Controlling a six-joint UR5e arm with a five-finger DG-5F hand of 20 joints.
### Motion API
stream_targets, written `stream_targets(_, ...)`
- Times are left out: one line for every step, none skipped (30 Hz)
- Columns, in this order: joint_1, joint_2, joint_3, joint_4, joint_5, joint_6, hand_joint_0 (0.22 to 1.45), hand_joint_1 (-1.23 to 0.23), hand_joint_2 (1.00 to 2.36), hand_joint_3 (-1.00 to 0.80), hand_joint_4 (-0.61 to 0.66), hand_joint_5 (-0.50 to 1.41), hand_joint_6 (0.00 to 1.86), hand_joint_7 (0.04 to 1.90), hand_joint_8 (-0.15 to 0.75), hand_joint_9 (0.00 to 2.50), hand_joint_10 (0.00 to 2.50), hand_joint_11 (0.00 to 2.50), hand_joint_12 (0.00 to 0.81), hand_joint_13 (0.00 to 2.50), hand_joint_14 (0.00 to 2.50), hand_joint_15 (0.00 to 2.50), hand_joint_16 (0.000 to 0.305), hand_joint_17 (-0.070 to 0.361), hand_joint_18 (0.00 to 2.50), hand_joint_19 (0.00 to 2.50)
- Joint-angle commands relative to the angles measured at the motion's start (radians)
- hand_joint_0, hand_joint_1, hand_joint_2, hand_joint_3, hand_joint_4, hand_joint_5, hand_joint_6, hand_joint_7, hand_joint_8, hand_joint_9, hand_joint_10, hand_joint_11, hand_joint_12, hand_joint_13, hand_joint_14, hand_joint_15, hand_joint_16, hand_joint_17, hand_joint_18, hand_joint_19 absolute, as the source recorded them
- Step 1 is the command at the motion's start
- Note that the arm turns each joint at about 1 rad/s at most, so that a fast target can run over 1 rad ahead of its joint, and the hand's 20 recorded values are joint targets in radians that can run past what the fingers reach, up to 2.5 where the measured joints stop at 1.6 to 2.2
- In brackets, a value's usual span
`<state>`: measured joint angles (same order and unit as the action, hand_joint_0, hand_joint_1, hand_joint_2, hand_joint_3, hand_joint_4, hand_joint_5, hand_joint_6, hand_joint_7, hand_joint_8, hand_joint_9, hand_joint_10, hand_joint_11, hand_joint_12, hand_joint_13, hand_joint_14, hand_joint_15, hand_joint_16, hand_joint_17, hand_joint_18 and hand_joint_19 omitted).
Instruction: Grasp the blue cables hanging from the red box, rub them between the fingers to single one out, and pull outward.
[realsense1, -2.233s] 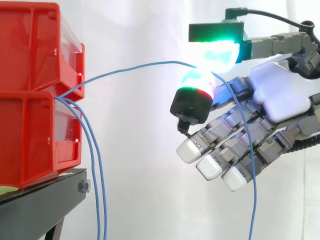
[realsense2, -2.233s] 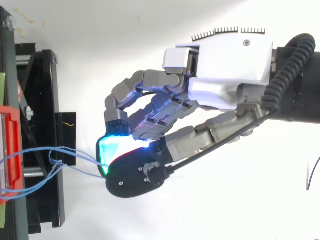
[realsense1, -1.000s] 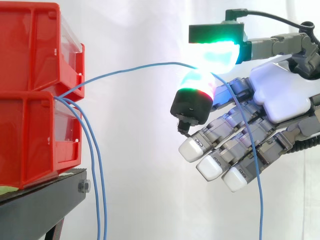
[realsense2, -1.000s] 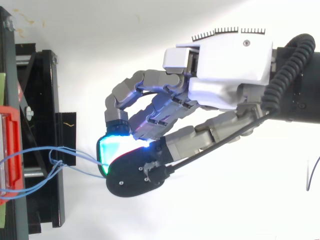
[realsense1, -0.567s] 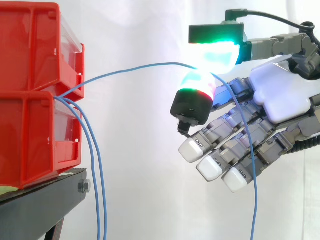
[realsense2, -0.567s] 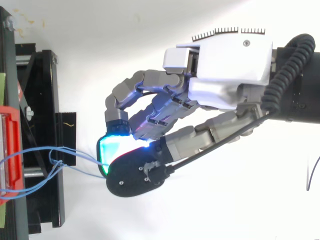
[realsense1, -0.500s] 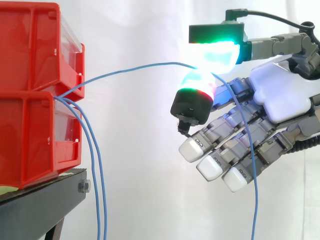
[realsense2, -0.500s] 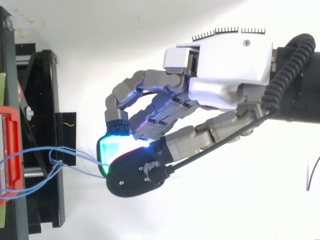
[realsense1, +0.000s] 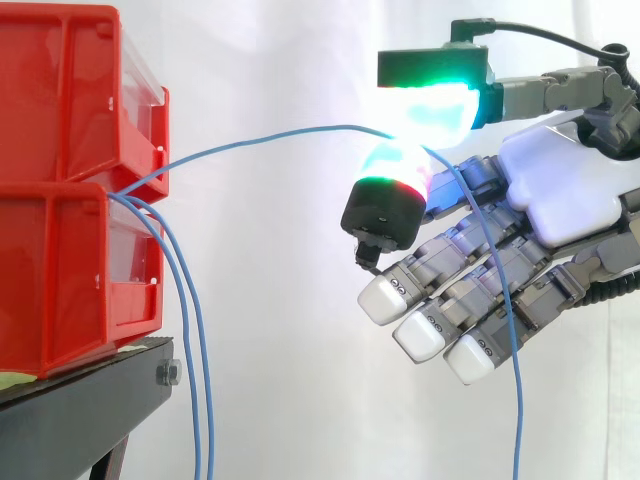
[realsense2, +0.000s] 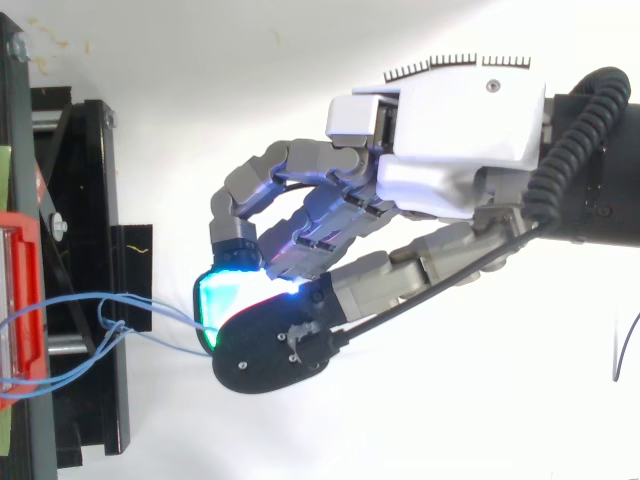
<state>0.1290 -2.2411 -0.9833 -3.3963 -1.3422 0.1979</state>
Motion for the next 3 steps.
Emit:
stream_targets(0.0, 0.0, 0.0, 0.0, 0.0, 0.0, 0.59, -0.84, 1.2, 0.08, -0.21, -0.09, 0.92, 1.26, 0.319, 0.74, 0.0, 0.15, 0.474, 0.65, 0.01, 0.35, 0.062, 0.14, 0.63, 0.3)
stream_targets(0.0, 0.0, 0.0, 0.0, 0.0, 0.0, 0.59, -0.84, 1.2, 0.08, -0.21, -0.09, 0.92, 1.26, 0.321, 0.74, 0.0, 0.15, 0.474, 0.65, 0.01, 0.35, 0.062, 0.14, 0.63, 0.3)
stream_targets(0.0, 0.001, 0.0, 0.0, 0.0, 0.0, 0.59, -0.84, 1.2, 0.08, -0.2, -0.09, 0.92, 1.26, 0.321, 0.74, 0.0, 0.15, 0.474, 0.65, 0.01, 0.35, 0.062, 0.139, 0.63, 0.3)
